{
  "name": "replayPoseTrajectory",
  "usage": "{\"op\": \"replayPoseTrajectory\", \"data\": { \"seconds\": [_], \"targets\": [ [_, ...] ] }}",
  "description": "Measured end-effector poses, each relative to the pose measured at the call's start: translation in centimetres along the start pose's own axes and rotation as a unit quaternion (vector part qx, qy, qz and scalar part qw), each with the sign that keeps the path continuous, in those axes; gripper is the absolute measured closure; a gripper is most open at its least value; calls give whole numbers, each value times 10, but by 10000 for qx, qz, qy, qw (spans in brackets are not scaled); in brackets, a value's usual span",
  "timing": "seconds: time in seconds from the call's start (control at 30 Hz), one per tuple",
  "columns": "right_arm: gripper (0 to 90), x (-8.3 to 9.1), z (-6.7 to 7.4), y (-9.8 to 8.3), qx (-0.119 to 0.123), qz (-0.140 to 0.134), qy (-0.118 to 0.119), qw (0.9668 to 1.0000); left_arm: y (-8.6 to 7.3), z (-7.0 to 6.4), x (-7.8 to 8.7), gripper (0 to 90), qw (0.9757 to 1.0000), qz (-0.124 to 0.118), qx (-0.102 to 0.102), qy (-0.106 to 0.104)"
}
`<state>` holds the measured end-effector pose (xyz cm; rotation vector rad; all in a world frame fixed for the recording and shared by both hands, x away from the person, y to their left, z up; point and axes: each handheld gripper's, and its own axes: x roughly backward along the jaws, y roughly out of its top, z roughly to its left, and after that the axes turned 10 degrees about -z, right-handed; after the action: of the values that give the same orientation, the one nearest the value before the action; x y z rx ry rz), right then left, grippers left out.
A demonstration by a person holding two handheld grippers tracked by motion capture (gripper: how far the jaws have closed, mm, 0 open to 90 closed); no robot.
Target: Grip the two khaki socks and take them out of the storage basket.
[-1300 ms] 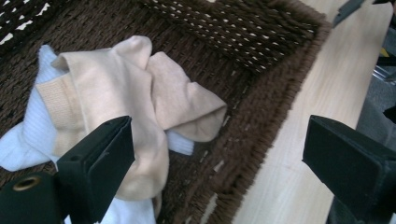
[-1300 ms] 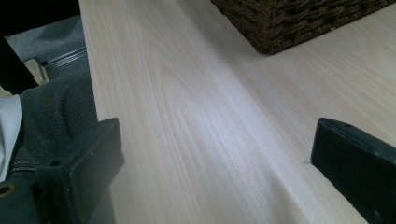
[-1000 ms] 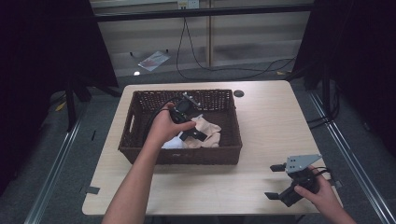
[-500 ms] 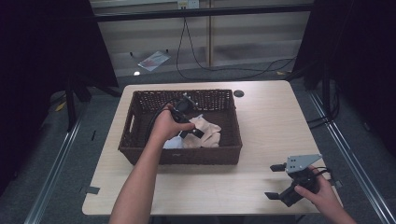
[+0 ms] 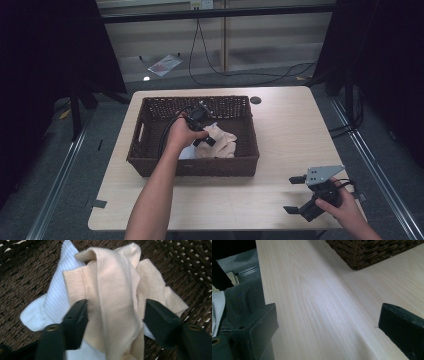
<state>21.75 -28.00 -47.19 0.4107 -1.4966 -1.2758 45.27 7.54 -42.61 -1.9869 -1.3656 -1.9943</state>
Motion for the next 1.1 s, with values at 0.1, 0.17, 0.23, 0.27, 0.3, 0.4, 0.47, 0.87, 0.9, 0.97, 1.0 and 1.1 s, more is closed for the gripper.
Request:
{"op": "replayPoseTrajectory", "data": {
  "seconds": [0.1, 0.17, 0.23, 0.27, 0.3, 0.4, 0.47, 0.87, 0.9, 0.97, 1.0, 1.1],
  "targets": [
    [22, 0, 0, 0, 0, 0, 0, 10000, 0, 1, -1, 512, 10000, 67, 8, -32],
    [22, 0, 0, 0, -2, -2, 4, 10000, -1, 1, -1, 564, 10000, 82, 37, -40],
    [22, 0, 0, 0, -6, -1, 2, 10000, -1, 1, -2, 613, 9998, 160, 51, -59],
    [22, 0, 0, 0, -7, -3, 4, 10000, 0, 0, -1, 650, 9998, 211, 14, -41],
    [22, 0, 0, 0, -12, 0, 6, 10000, 0, 0, -1, 687, 9997, 228, 18, -28],
    [22, 0, 0, 0, -12, 1, 0, 10000, 1, -2, 1, 772, 9997, 241, 54, -20],
    [22, -1, 0, 0, 0, -9, -6, 10000, 2, -3, 3, 805, 9997, 244, 76, -19],
    [22, -1, 0, 0, -9, 13, -12, 10000, 2, -4, 12, 752, 9994, 190, 296, -5],
    [22, -1, 0, 0, 1, -1, -12, 10000, 3, -5, 11, 753, 9992, 234, 306, -91],
    [22, -1, 0, 0, -1, -2, -7, 10000, 3, -5, 10, 764, 9993, 276, 246, -88],
    [22, -1, 0, 0, 5, 15, -8, 10000, 3, -6, 10, 762, 9993, 269, 260, -96],
    [22, -1, 0, 0, -6, 32, -4, 10000, 4, -5, 11, 734, 9990, 251, 352, -77]
  ]
}}
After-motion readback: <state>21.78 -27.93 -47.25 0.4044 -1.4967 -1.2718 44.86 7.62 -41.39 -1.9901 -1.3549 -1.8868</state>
